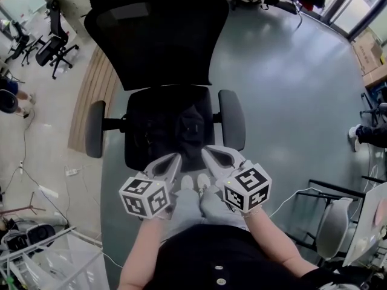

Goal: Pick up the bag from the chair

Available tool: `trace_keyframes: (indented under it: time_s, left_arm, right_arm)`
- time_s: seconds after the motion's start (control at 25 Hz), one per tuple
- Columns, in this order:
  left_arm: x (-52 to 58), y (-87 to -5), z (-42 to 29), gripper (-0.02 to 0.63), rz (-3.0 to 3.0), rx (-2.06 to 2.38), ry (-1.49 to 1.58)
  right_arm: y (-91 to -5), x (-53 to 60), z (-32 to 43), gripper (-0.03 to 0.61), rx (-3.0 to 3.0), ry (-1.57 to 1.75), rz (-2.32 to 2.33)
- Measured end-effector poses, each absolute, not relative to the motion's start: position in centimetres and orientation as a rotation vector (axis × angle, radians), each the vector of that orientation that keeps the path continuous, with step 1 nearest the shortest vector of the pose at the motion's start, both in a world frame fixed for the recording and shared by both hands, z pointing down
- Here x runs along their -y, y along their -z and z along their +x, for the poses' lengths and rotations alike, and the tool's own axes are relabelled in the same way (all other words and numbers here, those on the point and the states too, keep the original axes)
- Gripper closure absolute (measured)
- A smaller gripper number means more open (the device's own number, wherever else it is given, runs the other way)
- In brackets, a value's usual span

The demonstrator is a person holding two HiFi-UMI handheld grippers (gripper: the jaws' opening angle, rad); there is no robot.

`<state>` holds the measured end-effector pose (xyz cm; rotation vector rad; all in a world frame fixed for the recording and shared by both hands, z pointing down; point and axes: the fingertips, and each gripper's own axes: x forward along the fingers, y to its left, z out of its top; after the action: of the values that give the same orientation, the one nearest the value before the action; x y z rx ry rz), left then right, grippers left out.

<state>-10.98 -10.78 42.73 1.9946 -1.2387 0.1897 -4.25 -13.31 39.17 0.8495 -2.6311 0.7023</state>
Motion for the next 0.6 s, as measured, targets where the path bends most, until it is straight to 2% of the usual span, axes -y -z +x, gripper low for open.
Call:
trace_keyframes:
  time_s: [0.36, 0.6]
  left_arm:
    - [11.3, -46.4, -12.4, 0.594, 1.918, 1.201, -0.195]
    - [11.3, -50.0, -12.8, 0.594, 1.937, 1.171, -0.319]
  right_arm:
    - [-42.0, 14.4, -5.8, 0.58, 2.589, -0.777, 0.902]
    - [-45.6, 14.5, -7.2, 0.58, 2.537, -0.827, 0.898]
